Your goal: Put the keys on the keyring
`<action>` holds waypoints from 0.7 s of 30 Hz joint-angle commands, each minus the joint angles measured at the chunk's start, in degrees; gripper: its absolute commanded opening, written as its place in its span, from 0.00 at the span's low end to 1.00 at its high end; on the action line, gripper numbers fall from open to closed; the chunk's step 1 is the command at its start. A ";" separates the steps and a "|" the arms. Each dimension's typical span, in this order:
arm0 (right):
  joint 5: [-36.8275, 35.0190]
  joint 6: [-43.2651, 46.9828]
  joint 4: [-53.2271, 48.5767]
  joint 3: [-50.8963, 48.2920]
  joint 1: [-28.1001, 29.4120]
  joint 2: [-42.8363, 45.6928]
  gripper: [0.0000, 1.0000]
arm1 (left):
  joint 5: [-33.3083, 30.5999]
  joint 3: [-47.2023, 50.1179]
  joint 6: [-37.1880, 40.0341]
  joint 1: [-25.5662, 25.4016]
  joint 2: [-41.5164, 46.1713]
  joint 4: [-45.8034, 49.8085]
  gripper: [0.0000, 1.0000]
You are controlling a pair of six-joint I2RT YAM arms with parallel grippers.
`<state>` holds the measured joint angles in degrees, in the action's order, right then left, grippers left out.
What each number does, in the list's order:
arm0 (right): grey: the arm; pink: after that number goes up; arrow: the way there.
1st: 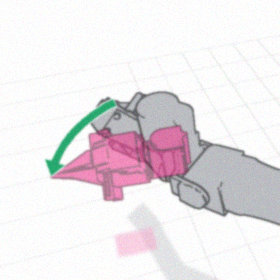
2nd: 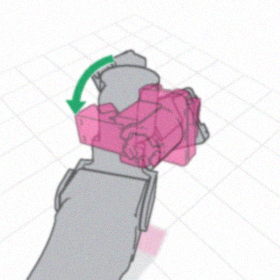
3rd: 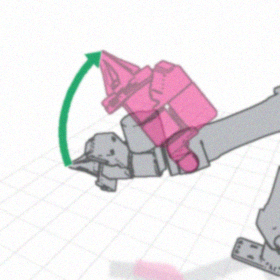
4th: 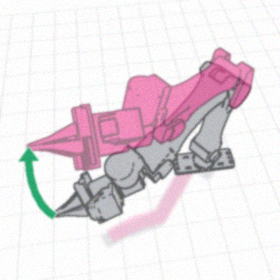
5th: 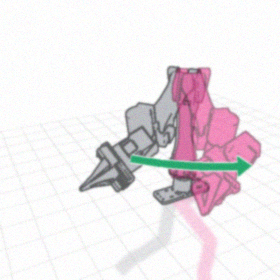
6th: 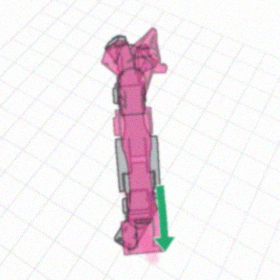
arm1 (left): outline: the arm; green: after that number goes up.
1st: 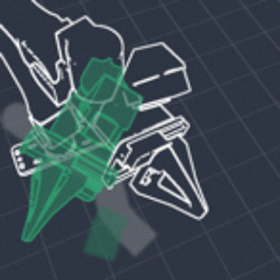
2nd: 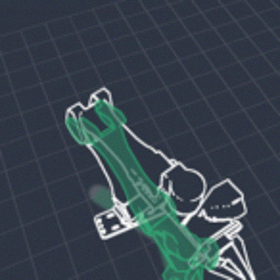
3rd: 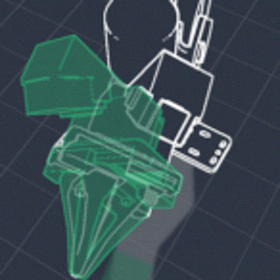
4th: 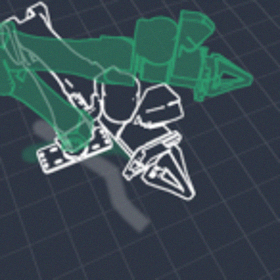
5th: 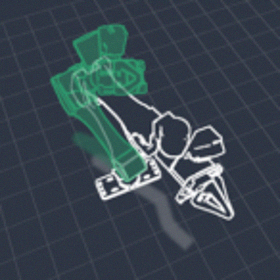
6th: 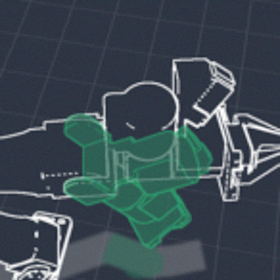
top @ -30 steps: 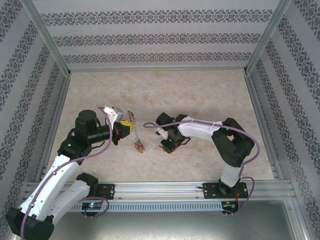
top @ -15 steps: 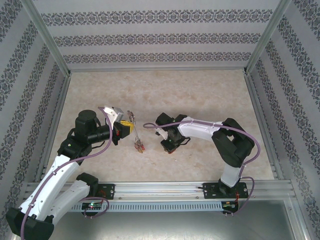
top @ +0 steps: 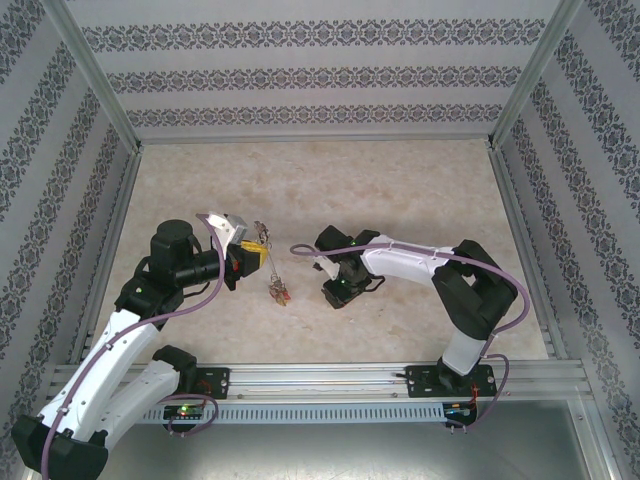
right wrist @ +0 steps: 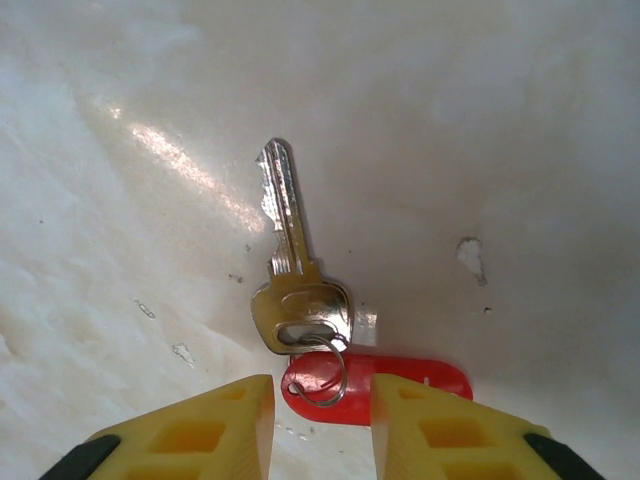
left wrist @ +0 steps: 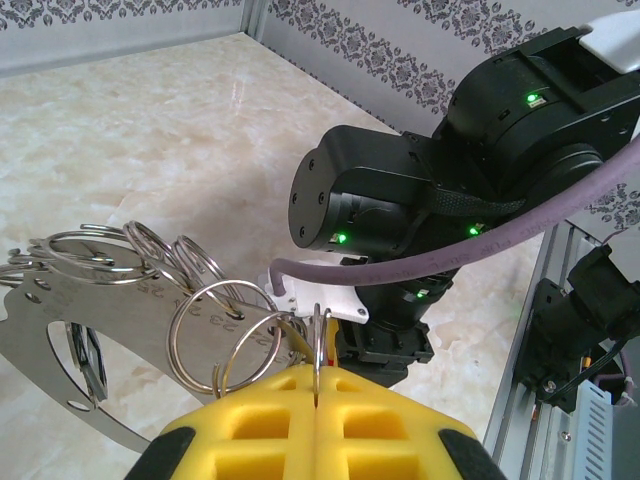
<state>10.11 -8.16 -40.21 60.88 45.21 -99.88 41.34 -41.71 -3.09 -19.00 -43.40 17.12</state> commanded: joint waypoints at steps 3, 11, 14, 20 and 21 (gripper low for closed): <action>2.56 -0.71 0.86 -0.72 -0.67 0.12 0.33 | 0.21 -0.17 0.54 0.51 1.11 -3.50 0.00; 3.82 -0.70 0.83 -0.21 -0.70 -1.33 0.30 | 0.04 -0.15 0.72 0.53 1.47 -3.43 0.00; 3.90 -0.64 0.52 -0.29 -0.70 -1.61 0.30 | 0.15 -0.21 0.72 0.49 1.49 -3.48 0.00; 3.95 -1.43 1.09 -0.37 -0.62 -1.99 0.32 | 0.40 -0.12 0.66 0.48 1.48 -3.63 0.00; 3.99 -1.42 1.18 -0.41 -0.60 -2.07 0.32 | 0.40 -0.10 0.63 0.52 1.54 -3.68 0.00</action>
<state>13.15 -8.82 -39.18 60.66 44.75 -100.88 41.34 -41.71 -3.09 -19.00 -43.05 17.12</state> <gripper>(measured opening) 0.321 0.046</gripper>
